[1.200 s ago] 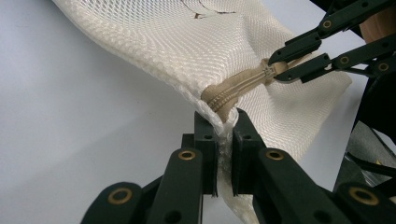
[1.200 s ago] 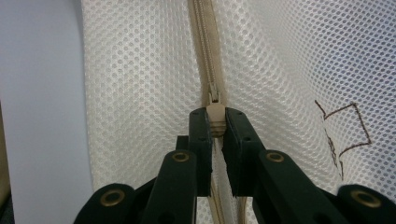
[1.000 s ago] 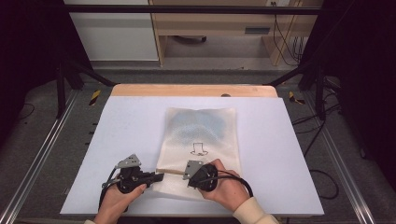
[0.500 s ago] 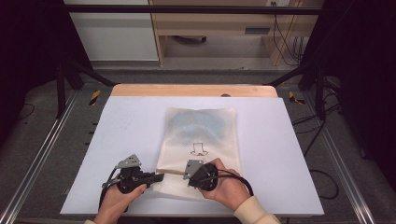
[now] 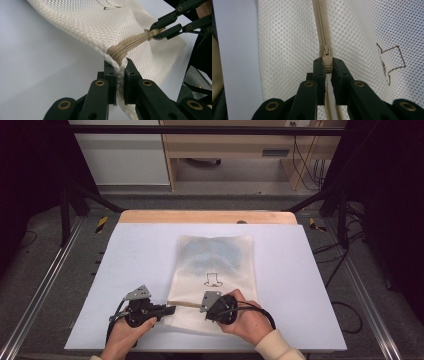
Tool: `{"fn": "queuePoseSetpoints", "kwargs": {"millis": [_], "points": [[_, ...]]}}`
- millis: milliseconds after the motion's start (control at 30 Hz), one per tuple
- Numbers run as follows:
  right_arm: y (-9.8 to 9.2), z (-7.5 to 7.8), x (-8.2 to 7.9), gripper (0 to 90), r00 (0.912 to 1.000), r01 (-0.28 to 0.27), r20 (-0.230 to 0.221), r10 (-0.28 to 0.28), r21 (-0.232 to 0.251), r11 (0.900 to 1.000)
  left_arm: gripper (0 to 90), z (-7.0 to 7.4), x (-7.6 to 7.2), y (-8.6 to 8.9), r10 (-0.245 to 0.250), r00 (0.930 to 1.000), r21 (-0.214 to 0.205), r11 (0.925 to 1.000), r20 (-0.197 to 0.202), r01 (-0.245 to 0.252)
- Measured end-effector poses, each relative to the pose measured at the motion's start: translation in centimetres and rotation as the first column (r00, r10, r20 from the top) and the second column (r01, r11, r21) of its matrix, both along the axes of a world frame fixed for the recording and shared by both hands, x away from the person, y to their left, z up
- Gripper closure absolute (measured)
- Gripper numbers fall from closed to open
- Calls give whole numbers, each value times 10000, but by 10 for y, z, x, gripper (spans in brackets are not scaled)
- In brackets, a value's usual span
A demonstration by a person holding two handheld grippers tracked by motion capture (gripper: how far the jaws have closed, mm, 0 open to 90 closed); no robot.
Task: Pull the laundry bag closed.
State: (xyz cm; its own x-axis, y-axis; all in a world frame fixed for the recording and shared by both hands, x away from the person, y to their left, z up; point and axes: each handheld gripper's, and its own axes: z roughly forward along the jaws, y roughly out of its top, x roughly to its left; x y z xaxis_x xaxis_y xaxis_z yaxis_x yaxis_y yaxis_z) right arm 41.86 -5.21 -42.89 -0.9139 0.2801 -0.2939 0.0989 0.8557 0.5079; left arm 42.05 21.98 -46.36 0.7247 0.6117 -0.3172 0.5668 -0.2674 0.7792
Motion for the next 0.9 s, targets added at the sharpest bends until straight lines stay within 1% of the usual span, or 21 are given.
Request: {"fn": "queuePoseSetpoints", "kwargs": {"millis": [33, 67, 267, 333, 467, 533, 633, 667, 700, 767, 900], "points": [[-2, 0, 0, 820, 9999, 105, -5, -105, 45, 9999, 835, 0, 0, 0, 0, 10000, -1, 10000, 1, 0], [-3, 0, 0, 821, 10000, 20, -6, -20, 14, 10000, 835, 0, 0, 0, 0, 10000, -3, 10000, 0, 0], [-7, 1, -1, 821, 9999, 112, -38, -112, 0, 9999, 835, 0, 0, 0, -4, 10000, -5, 10000, 0, 4], [-10, 2, 0, 821, 10000, 31, -3, -31, -114, 9999, 835, 0, 0, 0, -1, 10000, -11, 10000, -1, 1], [-13, 3, 0, 820, 9999, 159, 10, -158, -99, 9998, 835, 0, 0, 0, 4, 10000, -9, 10000, 1, -4], [-16, 4, 0, 820, 9999, 101, -8, -101, -186, 9998, 835, 0, 0, 0, 4, 10000, 3, 10000, 8, -4], [-19, 5, 0, 820, 9999, 163, -2, -163, -238, 9996, 835, 0, 0, 0, -4, 10000, 3, 10000, 9, 4], [-19, 5, 0, 821, 9998, 223, 0, -223, -180, 9996, 835, 0, 0, 0, -9, 10000, 0, 10000, 16, 9], [-21, 5, 1, 820, 9999, 156, 9, -156, -213, 9997, 835, 0, 0, 0, -14, 10000, 3, 10000, 18, 14], [-22, 5, 0, 821, 9995, 314, -2, -315, -153, 9994, 835, 0, 0, 0, -10, 10000, -2, 10000, 17, 10], [-23, 6, 0, 821, 9997, 230, -11, -230, -219, 9995, 835, 0, 0, 0, -15, 10000, -7, 10000, 13, 15]]}}
